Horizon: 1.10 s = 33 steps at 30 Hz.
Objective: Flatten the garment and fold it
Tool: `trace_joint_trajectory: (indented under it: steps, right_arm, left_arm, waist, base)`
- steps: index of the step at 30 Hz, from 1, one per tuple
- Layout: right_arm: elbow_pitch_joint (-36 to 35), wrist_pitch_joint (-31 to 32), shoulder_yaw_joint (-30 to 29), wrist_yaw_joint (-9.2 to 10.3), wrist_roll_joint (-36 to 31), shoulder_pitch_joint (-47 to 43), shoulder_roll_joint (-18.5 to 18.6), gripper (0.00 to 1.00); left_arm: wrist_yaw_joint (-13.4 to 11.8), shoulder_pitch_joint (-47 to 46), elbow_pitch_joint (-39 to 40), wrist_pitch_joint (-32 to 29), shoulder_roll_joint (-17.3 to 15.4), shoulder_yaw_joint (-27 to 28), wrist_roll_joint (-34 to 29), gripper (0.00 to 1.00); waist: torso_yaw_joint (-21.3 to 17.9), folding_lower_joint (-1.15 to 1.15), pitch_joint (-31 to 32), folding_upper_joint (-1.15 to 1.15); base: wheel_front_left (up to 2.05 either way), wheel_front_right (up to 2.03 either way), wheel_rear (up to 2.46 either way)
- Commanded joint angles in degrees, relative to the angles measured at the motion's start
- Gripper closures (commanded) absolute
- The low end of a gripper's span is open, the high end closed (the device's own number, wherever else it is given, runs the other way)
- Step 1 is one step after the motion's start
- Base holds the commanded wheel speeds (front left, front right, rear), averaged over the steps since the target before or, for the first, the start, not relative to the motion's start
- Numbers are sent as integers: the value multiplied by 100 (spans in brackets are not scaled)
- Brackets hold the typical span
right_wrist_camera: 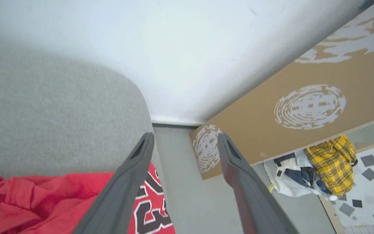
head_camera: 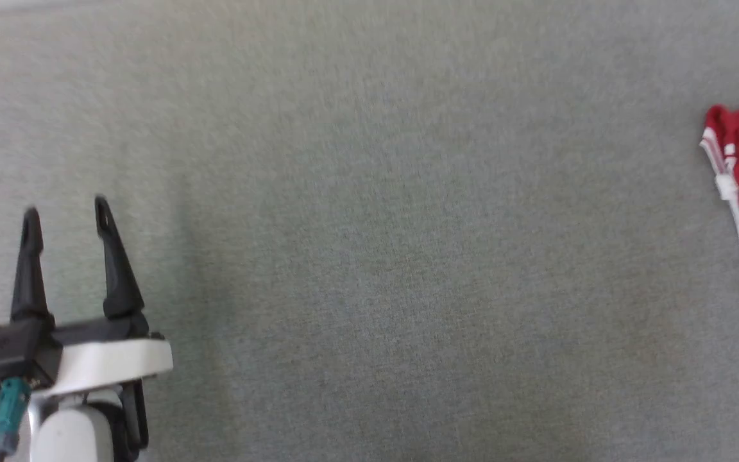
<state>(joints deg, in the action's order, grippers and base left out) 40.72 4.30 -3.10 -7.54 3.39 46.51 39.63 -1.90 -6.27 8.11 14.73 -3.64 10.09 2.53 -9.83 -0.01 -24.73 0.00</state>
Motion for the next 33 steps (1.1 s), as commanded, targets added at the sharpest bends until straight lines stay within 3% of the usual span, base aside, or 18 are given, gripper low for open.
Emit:
trace_joint_trajectory:
  steps: [1,8,13,23,33]
  right_arm:
    - [-113,-217,-54,5,-65,-75,-140,0]
    - [-741,-1279,-43,5,135,-422,-718,0]
    - [-1301,-1668,219,5,596,-801,-1183,0]
    - [-2503,-1891,481,5,1430,-2249,-1960,0]
    - [-2886,-1923,279,5,1717,-3937,-2831,0]
  left_arm:
    - [-63,113,-33,27,28,13,20,0]
    - [-109,471,-319,27,60,-13,116,0]
    - [-24,570,-555,27,67,-38,127,0]
    - [22,812,-787,27,75,-225,117,0]
    - [52,930,-1004,27,76,-331,93,0]
  waist:
    - [183,1,700,0]
    - [410,1,1329,0]
    - [563,1,1664,0]
    - [909,1,2141,0]
    - [1078,1,2379,0]
  base:
    - [0,0,0]
    - [0,0,0]
    - [0,0,0]
    - [0,0,0]
    - [0,0,0]
